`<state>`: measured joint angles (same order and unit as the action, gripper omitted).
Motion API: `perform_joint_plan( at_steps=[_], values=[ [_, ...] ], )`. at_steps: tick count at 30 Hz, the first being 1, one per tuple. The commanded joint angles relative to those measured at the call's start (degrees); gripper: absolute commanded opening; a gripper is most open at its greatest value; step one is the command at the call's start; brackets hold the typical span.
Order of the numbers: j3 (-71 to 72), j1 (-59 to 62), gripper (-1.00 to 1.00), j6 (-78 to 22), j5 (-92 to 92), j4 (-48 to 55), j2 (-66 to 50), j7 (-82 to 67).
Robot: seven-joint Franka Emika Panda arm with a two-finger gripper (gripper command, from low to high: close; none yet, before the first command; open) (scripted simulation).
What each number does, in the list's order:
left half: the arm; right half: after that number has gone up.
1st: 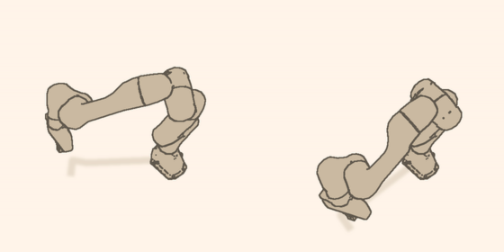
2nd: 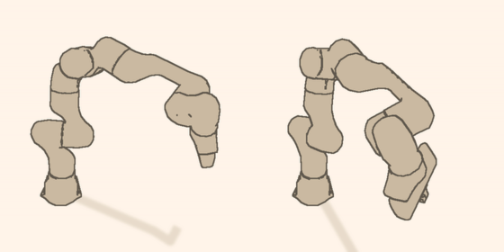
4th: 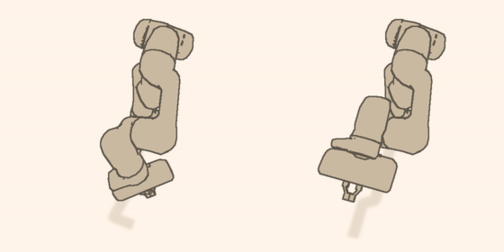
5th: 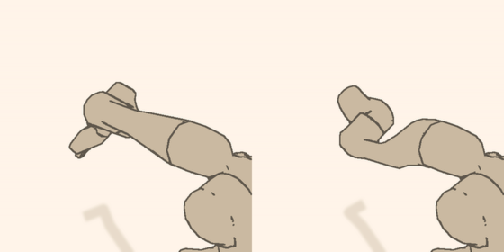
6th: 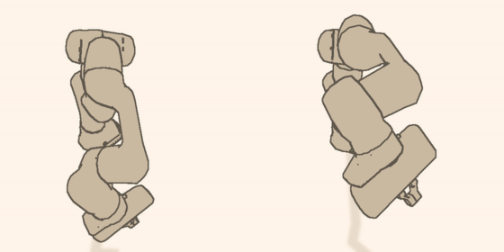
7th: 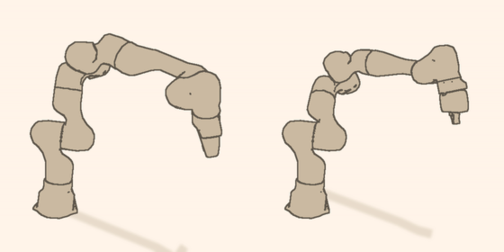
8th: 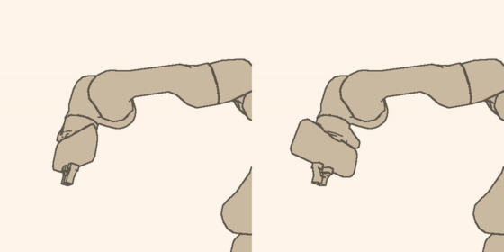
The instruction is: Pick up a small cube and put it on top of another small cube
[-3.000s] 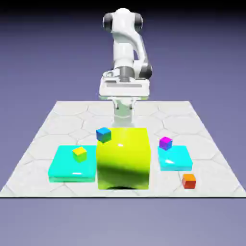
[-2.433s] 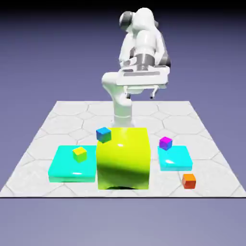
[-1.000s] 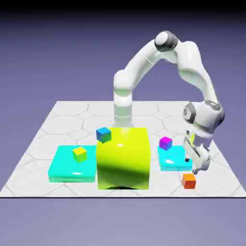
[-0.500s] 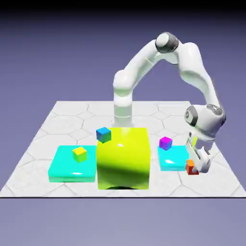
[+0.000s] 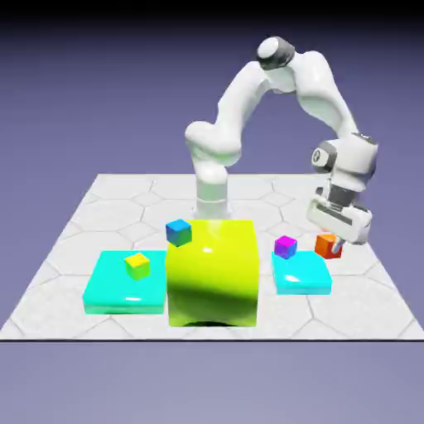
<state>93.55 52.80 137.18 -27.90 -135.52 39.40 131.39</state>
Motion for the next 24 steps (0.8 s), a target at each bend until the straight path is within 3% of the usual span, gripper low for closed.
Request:
perform_joint_plan(
  at_steps=[1, 24],
  values=[
    [-1.71, -2.08, -1.00, 0.15, 0.44, -0.96, -0.21, -0.74],
    [-41.02, -49.84, -1.00, 5.10, 10.25, -23.07, -4.98, -17.89]
  ],
)
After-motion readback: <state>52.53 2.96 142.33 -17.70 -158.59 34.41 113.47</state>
